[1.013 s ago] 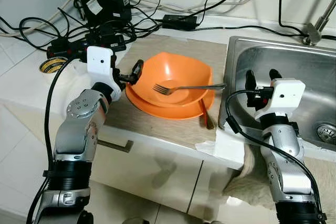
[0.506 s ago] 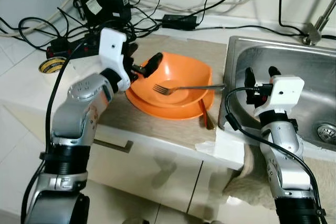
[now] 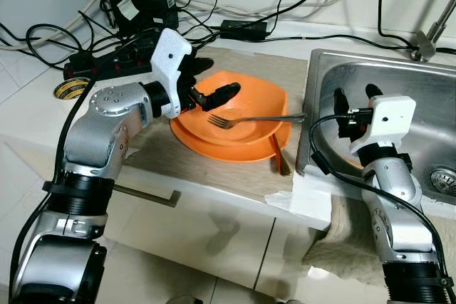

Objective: Kitchen organization

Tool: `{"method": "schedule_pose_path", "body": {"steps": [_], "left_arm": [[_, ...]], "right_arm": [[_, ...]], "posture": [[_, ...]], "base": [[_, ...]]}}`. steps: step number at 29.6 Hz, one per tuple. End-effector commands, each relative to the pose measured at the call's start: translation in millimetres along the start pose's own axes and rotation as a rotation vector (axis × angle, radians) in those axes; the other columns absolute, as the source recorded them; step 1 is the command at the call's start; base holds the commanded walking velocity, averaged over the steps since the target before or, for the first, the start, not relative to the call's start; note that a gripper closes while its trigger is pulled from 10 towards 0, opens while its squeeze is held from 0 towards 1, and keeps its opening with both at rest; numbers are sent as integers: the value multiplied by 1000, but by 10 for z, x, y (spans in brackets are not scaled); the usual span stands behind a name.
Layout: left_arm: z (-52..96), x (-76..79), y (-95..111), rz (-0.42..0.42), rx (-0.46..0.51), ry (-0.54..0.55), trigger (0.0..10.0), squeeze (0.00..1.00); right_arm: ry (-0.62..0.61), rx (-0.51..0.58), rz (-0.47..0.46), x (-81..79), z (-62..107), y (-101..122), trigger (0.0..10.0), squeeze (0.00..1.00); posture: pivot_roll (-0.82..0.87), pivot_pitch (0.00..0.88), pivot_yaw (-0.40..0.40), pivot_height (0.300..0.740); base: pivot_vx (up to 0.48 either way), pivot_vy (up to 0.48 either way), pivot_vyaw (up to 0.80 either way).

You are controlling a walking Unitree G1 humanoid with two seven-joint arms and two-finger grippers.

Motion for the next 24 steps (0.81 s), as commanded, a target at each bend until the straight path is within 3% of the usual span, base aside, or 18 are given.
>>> {"method": "schedule_pose_path", "body": {"steps": [1,12,24], "left_arm": [[-23,12,41,-28,-3,-41,10000,0],[-129,78,30,-68,-34,-144,10000,0],[-144,174,-73,-88,-84,-251,10000,0]], "right_arm": [[1,17,-11,-17,-28,61,10000,0],[6,10,-26,-61,-33,45,10000,0],[9,6,-33,-83,-18,40,10000,0]], "posture": [[-27,0,57,740],[-27,0,64,740],[-30,0,67,740]], "base": [[0,0,0],[0,0,0],[0,0,0]]}}
Point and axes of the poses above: a point about 5 cm out from each wrist's last joint towards the gripper, its own z axis pointing back from the gripper into the wrist, its own y axis along the axis of the wrist's last joint, x = y × z, the point moved 3 cm from there along -z, pointing out of the wrist towards the gripper, and after that the axes turned 2 degrees about -z, right-handed, at the moved point
